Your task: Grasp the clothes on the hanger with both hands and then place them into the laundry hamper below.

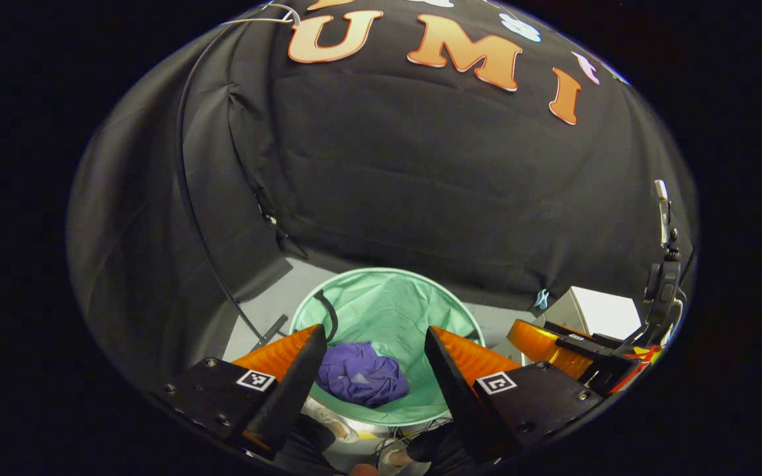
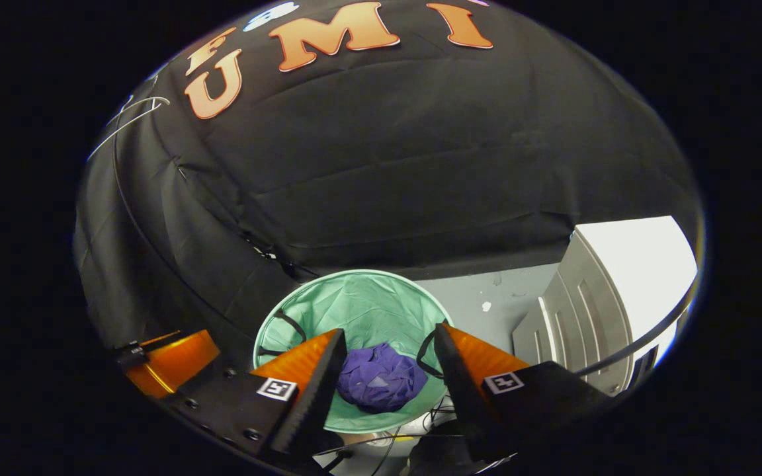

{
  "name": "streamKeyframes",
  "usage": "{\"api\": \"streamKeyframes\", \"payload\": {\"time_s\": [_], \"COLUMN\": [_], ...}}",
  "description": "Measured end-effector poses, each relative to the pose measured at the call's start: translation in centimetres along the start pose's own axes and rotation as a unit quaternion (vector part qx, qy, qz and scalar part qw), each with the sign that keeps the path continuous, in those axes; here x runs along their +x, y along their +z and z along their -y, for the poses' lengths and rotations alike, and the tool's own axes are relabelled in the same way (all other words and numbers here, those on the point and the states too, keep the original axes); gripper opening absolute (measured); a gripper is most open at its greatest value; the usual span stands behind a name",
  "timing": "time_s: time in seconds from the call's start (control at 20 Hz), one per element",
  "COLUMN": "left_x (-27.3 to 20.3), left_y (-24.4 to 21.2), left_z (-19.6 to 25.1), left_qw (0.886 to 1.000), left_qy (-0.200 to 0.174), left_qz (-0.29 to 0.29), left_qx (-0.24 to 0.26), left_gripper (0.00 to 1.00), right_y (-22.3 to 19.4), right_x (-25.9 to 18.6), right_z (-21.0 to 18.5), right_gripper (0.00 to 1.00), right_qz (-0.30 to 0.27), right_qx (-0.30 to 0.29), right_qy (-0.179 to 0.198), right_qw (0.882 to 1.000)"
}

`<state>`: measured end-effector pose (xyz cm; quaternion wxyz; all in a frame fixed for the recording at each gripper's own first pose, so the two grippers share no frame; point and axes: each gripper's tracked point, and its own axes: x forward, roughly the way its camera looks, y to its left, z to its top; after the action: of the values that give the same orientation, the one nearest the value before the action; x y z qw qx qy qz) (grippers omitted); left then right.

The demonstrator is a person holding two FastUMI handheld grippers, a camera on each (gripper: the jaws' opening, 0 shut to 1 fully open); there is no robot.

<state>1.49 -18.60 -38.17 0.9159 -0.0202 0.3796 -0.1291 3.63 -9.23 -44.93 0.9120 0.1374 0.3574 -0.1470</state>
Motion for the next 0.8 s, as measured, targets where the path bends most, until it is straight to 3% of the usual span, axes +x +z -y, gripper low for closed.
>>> {"api": "streamKeyframes", "payload": {"time_s": [0.05, 0.1, 0.15, 0.6, 0.8], "left_x": [-0.8, -1.6, -2.5, -10.3, -12.8], "left_y": [1.3, 2.4, 3.6, 12.7, 15.2], "left_z": [-0.1, -0.1, -0.1, -0.5, 0.9], "left_qw": [1.000, 1.000, 0.999, 0.983, 0.972], "left_qy": [0.002, 0.004, 0.006, 0.021, 0.003], "left_qz": [0.015, 0.030, 0.045, 0.181, 0.233], "left_qx": [0.001, 0.001, -0.001, 0.025, 0.026], "left_gripper": [0.96, 0.96, 0.96, 0.97, 0.96], "right_y": [1.0, 2.2, 3.2, 12.0, 14.2], "right_x": [-0.7, -1.8, -2.5, -10.2, -13.4], "right_z": [-0.2, -0.4, -0.4, -2.8, -3.1], "right_gripper": [0.82, 0.87, 0.99, 0.98, 0.98], "right_qz": [0.013, 0.028, 0.042, 0.152, 0.190], "right_qx": [-0.005, -0.011, -0.018, -0.033, -0.039], "right_qy": [-0.002, -0.003, -0.006, 0.014, 0.012], "right_qw": [1.000, 1.000, 0.999, 0.988, 0.981]}}
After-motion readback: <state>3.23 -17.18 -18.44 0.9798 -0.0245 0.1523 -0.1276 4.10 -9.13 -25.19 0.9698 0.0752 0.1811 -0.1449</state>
